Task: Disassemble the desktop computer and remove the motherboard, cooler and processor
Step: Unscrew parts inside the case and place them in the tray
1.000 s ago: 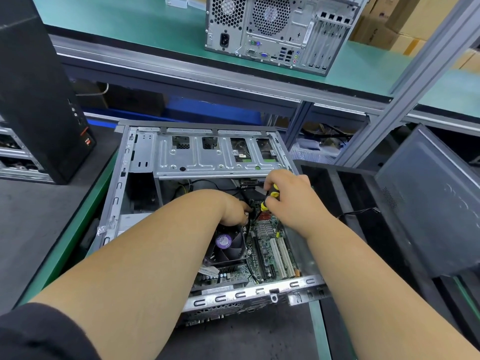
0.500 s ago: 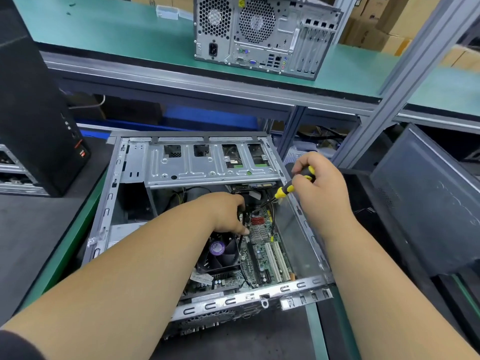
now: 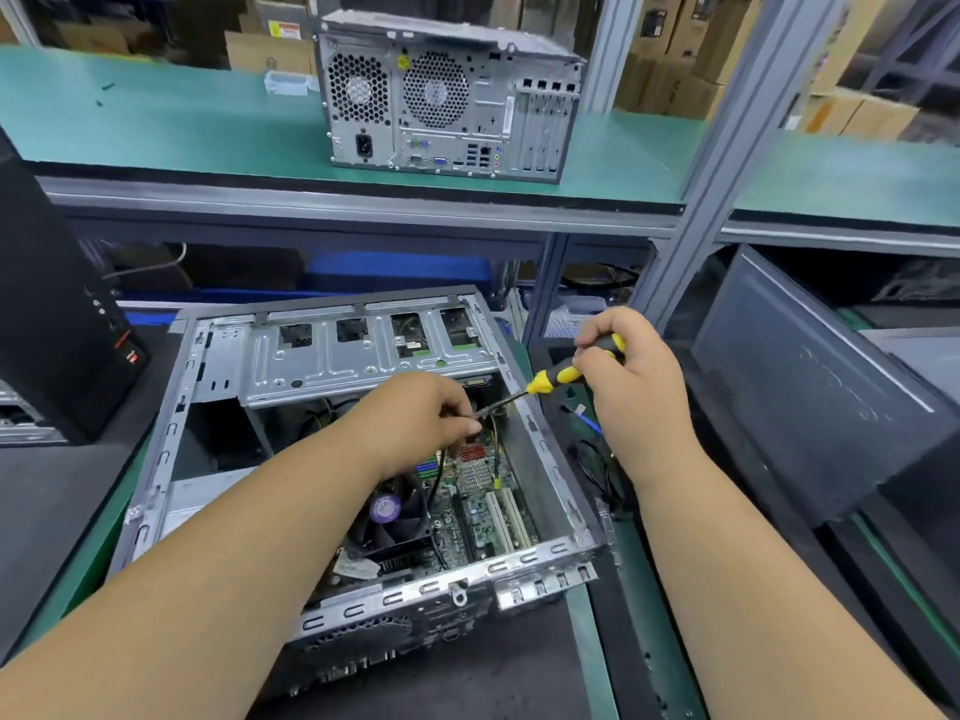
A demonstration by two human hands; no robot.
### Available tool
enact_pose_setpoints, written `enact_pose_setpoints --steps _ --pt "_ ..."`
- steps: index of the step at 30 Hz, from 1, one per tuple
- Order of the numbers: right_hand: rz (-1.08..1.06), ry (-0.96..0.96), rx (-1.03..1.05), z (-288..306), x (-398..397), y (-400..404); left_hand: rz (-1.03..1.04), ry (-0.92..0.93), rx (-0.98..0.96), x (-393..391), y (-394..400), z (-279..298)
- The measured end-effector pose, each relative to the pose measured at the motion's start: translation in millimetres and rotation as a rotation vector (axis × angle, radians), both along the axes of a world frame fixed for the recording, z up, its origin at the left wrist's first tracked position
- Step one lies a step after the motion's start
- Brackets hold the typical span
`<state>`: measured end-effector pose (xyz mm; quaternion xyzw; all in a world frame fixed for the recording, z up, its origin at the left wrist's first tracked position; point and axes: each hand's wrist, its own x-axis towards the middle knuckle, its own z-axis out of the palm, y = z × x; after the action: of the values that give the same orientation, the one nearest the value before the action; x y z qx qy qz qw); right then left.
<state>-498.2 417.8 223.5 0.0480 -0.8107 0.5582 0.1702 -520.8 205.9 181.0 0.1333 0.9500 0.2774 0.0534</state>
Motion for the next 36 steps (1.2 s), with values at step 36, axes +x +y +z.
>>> enact_pose_setpoints --steps 36 --pt "0.058 -0.066 -0.049 -24.5 -1.3 140.6 -0.069 0.110 -0.344 17.7 188.7 15.9"
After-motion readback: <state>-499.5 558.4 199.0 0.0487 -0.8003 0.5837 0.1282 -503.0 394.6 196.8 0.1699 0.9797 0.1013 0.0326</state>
